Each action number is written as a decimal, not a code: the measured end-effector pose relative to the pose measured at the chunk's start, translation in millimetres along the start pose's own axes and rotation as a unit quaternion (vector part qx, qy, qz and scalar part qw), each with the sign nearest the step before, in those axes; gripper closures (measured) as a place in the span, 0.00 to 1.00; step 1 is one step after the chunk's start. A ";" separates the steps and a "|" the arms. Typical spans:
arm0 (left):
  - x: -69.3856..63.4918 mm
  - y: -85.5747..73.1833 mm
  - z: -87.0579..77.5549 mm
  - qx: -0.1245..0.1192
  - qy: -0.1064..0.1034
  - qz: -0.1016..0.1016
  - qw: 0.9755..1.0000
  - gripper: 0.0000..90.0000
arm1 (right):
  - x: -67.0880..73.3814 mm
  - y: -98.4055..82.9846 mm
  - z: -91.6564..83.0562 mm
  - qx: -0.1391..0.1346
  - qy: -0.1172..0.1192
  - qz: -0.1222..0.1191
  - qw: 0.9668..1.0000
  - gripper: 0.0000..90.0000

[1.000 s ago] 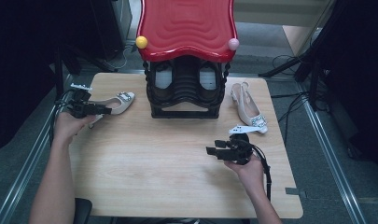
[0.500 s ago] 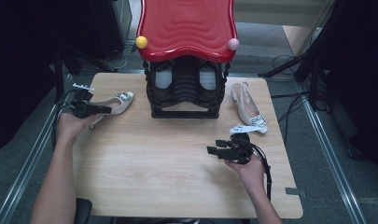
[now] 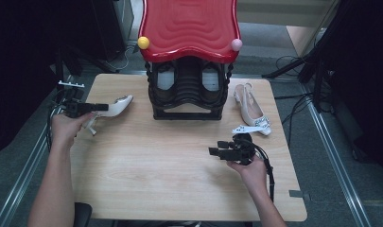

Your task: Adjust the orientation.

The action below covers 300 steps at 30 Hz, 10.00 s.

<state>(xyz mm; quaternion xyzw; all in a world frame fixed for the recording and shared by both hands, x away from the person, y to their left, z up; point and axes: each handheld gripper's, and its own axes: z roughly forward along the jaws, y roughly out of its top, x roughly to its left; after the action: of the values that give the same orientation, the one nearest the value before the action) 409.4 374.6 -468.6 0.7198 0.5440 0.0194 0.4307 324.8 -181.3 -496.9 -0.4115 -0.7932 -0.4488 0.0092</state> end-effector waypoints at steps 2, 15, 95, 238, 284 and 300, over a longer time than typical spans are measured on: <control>-5.1 -3.3 -2.8 0.001 -0.005 -0.004 1.000 0.94 | 0.9 1.2 0.7 0.001 0.002 -0.001 1.000 0.49; -41.4 -17.1 -21.3 0.004 -0.026 0.023 0.999 0.93 | 3.1 14.8 15.2 0.005 0.020 -0.016 1.000 0.49; -182.1 -49.9 73.8 0.106 -0.109 0.158 0.976 0.65 | 15.9 5.6 33.4 0.016 0.011 -0.031 0.999 0.57; -128.8 -78.5 60.0 0.060 -0.036 0.115 0.991 0.49 | -110.6 44.6 -49.9 -0.053 -0.143 0.068 0.986 1.00; -128.1 -95.2 42.6 0.043 -0.017 0.123 0.991 0.50 | -163.0 51.8 -27.2 0.000 -0.134 0.126 0.983 1.00; -129.9 -84.9 54.1 0.047 -0.026 0.134 0.990 0.50 | -153.3 43.5 -40.4 0.005 -0.166 0.109 0.980 1.00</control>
<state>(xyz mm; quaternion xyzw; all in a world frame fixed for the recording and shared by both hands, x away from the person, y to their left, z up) 318.3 241.4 -499.8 0.8061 0.4316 0.0329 0.4034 440.6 -297.9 -501.0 -0.5646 -0.7361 -0.3663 -0.0719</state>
